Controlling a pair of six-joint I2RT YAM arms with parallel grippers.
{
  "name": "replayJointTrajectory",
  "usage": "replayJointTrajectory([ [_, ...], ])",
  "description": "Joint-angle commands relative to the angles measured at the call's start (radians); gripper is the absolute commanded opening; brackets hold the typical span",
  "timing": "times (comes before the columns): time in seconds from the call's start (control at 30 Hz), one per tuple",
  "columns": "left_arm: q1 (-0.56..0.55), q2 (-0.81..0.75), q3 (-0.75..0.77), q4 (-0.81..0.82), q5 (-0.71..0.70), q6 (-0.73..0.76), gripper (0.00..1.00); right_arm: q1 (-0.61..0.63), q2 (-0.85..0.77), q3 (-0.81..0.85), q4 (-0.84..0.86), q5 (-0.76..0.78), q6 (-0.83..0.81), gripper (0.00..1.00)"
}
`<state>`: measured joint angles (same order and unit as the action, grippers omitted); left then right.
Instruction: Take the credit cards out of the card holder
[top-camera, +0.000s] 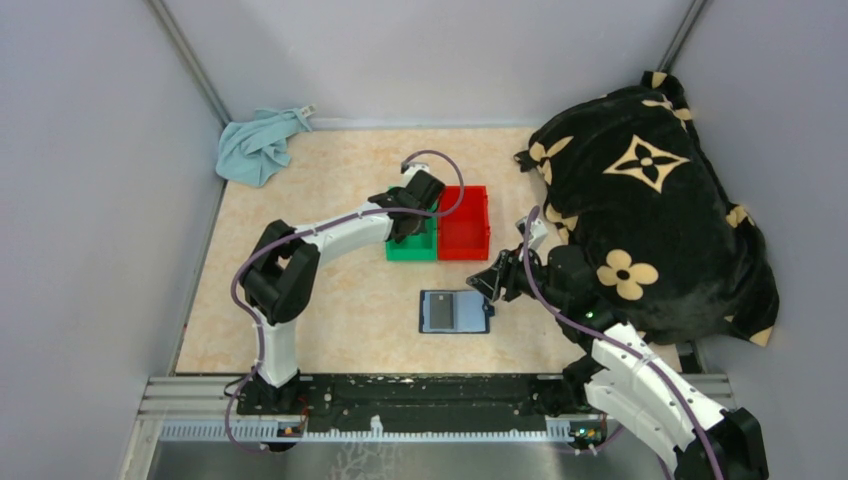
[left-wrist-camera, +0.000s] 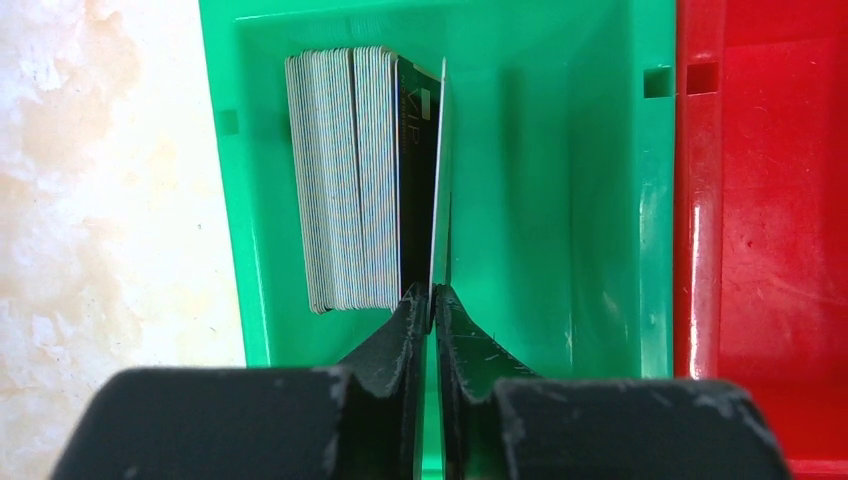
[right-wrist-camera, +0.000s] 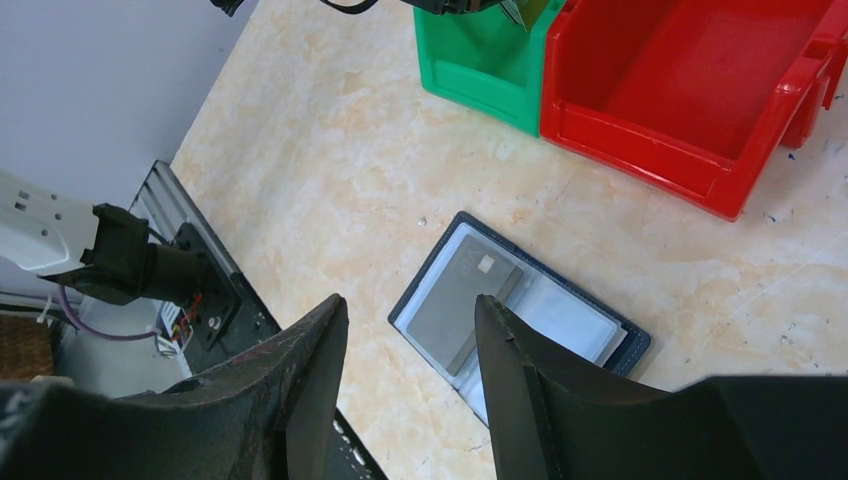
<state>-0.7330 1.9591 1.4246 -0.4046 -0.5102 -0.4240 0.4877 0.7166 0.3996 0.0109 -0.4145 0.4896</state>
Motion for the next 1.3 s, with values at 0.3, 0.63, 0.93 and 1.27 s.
replayJointTrajectory([
  [0.3, 0.003, -0.074, -0.005, -0.009, -0.035, 0.015, 0.13, -0.014, 0.0, 0.006, 0.051, -0.017, -0.013, 0.5],
  [0.63, -0.009, -0.139, -0.026, -0.009, -0.055, -0.002, 0.13, -0.014, -0.002, 0.0, 0.048, -0.013, -0.01, 0.5],
  [0.93, -0.191, -0.323, -0.126, 0.04, -0.001, 0.012, 0.16, -0.03, -0.002, -0.04, 0.054, 0.003, 0.043, 0.47],
  [1.27, -0.367, -0.445, -0.584, 0.363, 0.18, -0.143, 0.0, -0.029, -0.113, -0.089, -0.051, 0.057, 0.003, 0.0],
])
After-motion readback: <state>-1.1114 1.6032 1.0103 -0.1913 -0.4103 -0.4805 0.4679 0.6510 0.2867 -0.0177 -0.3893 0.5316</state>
